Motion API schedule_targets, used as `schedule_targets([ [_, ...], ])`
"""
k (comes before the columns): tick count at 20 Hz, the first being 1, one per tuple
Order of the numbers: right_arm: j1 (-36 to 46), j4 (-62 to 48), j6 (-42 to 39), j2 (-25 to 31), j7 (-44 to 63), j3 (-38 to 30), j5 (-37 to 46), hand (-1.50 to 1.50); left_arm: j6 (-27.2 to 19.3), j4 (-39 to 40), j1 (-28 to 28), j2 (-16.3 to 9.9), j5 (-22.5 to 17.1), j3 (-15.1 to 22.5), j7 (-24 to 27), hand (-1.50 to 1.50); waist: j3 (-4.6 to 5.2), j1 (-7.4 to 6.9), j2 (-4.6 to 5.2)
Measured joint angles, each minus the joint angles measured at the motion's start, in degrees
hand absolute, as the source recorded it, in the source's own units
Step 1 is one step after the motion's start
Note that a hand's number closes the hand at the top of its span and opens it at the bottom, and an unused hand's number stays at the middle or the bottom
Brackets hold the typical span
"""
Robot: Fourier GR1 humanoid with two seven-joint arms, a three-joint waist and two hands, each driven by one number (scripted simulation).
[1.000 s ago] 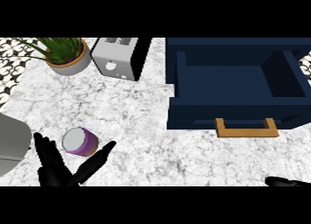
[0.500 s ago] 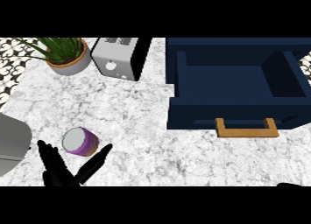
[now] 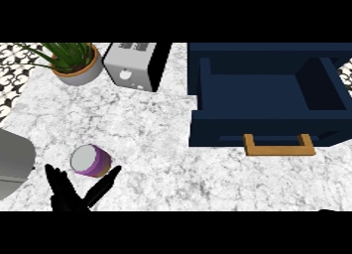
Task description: Pick up the can, place it into the drawer and close the drawer
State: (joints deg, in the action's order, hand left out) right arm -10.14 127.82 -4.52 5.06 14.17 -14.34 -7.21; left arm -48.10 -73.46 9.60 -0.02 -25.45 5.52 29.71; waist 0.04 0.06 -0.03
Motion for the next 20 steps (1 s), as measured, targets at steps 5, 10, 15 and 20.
schedule_targets([
  [5, 0.4, 0.4, -0.8, 0.2, 0.7, -1.0, -0.3, -1.50, 2.4, 7.1, -3.3, 0.0, -4.4, -2.6, 5.1, -1.50, -0.02, 0.04, 0.01],
  [10, 1.3, 1.4, -0.8, 0.2, 2.7, -1.6, -0.5, -1.50, 7.0, 15.7, -8.0, -0.3, -6.2, -7.2, 9.0, -1.50, -0.01, 0.10, 0.03],
  [15, 2.2, -1.4, -1.8, 0.4, 0.7, -2.6, -0.2, -1.50, 10.7, 21.2, -10.8, -0.3, -6.2, -9.1, 12.4, -1.50, -0.11, 0.08, -0.03],
  [20, 3.4, -0.4, -1.2, 0.4, 2.3, -2.3, 0.3, -1.50, 15.1, 26.2, -15.4, -2.7, -5.6, -9.7, 10.8, -1.50, -0.09, 0.19, 0.00],
])
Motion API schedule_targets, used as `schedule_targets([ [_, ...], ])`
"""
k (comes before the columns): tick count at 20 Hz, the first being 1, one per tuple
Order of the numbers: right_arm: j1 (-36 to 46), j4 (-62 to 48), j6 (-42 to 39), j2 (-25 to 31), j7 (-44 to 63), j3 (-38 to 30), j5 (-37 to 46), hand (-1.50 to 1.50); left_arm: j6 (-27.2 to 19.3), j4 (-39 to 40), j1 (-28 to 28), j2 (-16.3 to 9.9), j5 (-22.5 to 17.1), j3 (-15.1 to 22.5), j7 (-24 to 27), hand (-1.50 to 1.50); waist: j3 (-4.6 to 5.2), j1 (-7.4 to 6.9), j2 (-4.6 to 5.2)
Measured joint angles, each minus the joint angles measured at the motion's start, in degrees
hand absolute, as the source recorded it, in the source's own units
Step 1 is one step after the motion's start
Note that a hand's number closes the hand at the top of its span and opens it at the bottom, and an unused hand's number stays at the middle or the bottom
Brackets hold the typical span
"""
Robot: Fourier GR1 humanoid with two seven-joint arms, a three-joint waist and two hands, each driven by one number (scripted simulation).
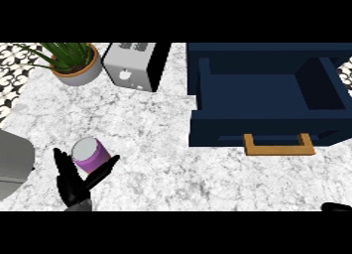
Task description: Pick up the can, place it into the drawer and close the drawer
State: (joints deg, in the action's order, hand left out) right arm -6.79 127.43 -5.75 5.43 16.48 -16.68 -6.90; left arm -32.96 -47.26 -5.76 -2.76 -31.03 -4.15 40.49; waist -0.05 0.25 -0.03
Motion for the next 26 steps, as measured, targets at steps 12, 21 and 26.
schedule_targets([
  [12, -0.5, 0.7, -0.3, -1.0, -1.0, -0.4, 0.6, -1.50, 10.1, 9.6, -9.1, -1.6, 0.4, -3.0, 2.8, 1.50, 0.02, 0.08, 0.01],
  [21, 1.4, 0.8, -0.3, 0.1, 0.3, -0.6, 0.2, -1.50, 24.6, 15.7, -20.8, -4.3, 7.2, 6.4, -4.6, 1.50, 0.13, 1.28, 0.31],
  [26, 1.7, 0.3, -0.2, 0.5, 0.0, -1.4, 0.8, -1.50, 28.6, 17.1, -26.2, -4.2, 8.4, 6.8, -6.3, 1.50, 0.09, 0.65, 0.18],
])
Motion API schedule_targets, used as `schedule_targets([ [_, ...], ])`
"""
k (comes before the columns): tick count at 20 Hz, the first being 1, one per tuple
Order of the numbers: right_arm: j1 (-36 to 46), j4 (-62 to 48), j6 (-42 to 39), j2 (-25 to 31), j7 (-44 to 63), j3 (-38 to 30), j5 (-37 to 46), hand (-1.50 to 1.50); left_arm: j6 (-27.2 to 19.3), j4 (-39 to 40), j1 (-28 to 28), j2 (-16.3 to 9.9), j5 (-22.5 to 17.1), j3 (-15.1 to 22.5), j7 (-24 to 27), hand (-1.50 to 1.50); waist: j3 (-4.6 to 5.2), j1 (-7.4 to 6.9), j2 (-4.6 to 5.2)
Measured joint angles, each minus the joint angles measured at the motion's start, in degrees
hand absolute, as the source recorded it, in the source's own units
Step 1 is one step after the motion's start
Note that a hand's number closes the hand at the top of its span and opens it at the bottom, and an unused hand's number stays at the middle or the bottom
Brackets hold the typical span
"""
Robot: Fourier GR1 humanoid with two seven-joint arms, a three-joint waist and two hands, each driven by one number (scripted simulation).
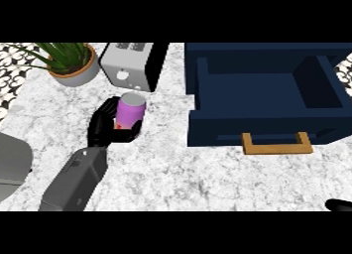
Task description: Pick up the can, place it into the drawer and close the drawer
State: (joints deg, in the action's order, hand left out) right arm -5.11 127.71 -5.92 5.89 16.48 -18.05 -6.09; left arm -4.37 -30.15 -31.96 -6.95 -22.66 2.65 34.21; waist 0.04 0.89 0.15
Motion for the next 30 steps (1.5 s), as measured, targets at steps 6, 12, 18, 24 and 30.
schedule_targets([
  [6, -0.1, -0.2, -0.1, 0.5, -0.1, -1.8, -0.8, -1.50, -1.7, -5.7, -4.1, 1.1, 2.1, 1.9, -7.5, 1.50, -0.04, -0.54, -0.21],
  [12, 0.2, 1.2, 0.1, 1.2, 1.1, -2.7, -1.2, -1.50, -5.4, -14.7, -7.8, 2.2, 4.5, 4.6, -17.2, 1.50, -0.07, -0.80, -0.33],
  [18, 0.8, 1.0, 0.7, 0.5, 1.5, -1.3, 0.6, -1.50, -9.3, -22.7, -13.8, 3.4, 5.4, 5.3, -29.0, 1.50, -0.06, -0.90, -0.35],
  [24, 2.3, 0.5, 1.2, 0.9, 2.0, -1.5, 0.8, -1.50, -14.2, -25.2, -22.1, 5.1, 8.0, 5.6, -37.4, 1.50, -0.06, -0.56, -0.24],
  [30, 1.5, 1.0, 1.2, 0.1, 1.6, -0.8, 1.2, -1.50, -17.5, -22.5, -31.2, 6.2, 8.9, 6.6, -42.8, 1.50, -0.06, 0.03, -0.10],
])
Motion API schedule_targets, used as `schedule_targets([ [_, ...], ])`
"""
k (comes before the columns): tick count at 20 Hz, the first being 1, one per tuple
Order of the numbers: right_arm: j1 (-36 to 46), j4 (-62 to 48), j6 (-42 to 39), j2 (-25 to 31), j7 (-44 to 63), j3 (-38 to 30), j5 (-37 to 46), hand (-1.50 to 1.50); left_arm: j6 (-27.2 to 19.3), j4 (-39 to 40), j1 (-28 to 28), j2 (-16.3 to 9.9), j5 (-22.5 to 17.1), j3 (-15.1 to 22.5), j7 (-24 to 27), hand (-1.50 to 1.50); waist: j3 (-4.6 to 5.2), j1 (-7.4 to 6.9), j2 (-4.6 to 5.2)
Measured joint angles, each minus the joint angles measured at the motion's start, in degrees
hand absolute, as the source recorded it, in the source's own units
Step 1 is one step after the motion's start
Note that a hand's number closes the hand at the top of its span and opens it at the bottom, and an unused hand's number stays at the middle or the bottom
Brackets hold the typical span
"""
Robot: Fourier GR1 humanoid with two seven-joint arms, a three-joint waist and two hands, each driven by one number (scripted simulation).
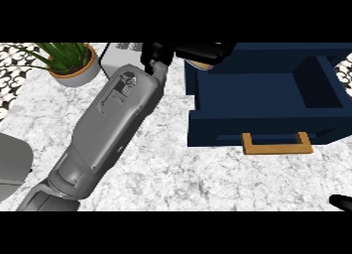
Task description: Pick up the can, place it into the drawer and close the drawer
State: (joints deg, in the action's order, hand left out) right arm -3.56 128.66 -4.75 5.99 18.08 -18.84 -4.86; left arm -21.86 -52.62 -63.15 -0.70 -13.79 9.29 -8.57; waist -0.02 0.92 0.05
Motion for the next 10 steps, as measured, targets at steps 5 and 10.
schedule_targets([
  [5, -0.5, 0.9, -0.2, -0.2, 0.0, 0.5, 0.3, -1.50, -1.8, 5.7, -7.7, 0.5, -0.9, -0.2, -2.0, 1.50, -0.01, 0.49, 0.10],
  [10, 1.0, 0.6, 0.0, 0.7, 0.8, -0.2, -0.5, -1.50, -3.0, 13.3, -15.7, 0.6, -2.5, 0.0, -2.8, 1.50, -0.04, 1.12, 0.31],
])
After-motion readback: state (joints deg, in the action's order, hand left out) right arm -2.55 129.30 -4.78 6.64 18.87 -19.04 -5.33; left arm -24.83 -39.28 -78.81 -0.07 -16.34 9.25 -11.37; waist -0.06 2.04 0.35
